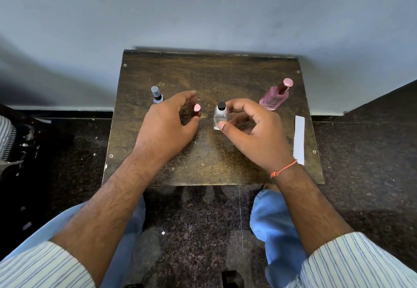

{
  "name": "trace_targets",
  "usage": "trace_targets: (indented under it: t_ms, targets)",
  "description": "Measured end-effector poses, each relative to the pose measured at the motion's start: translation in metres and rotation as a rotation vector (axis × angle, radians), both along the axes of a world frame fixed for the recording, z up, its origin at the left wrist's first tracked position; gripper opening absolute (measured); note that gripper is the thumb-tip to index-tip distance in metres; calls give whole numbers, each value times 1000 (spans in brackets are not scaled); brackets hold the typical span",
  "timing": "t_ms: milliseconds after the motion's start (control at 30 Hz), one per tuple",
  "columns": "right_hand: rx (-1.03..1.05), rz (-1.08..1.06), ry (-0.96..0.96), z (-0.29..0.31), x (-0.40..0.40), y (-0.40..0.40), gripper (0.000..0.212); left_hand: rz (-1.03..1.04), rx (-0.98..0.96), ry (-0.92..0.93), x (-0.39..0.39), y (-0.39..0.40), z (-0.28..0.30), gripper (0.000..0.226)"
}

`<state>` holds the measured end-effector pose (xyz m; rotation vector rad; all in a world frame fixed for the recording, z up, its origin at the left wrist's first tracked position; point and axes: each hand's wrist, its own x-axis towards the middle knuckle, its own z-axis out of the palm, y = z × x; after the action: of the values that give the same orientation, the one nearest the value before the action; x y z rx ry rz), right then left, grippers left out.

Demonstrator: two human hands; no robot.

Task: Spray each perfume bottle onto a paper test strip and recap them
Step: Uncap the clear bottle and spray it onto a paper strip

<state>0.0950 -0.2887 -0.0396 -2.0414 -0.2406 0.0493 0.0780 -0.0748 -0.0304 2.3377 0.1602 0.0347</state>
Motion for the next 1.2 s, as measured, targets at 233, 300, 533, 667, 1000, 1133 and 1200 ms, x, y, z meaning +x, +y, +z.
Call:
trace_targets:
  t_ms: [233,300,533,667,1000,1133,1200]
  targets:
    - [-3,52,53,3,-2,4,34,-20,-16,-61,0,0,1,51]
    - [1,47,60,3,-2,3,35,-19,-16,-56,0,-1,0,49]
    - [27,43,96,2,-4,-3,42,-58,-47,-103,0,-4,1,40]
    - [14,25,96,3,-6,-13,41,-38,-103,-126,-1,-7,-1,26]
    - [-317,-113,-159,4,-2,-72,23,15,-126,-163,1,-21,1,32]
    - [-438,-250,-96,6,3,-104,26,42,-145,-188,1,-26,3,37]
    - [-496,-290,-27,5,5,-117,37,51,-143,-200,1,-29,4,38]
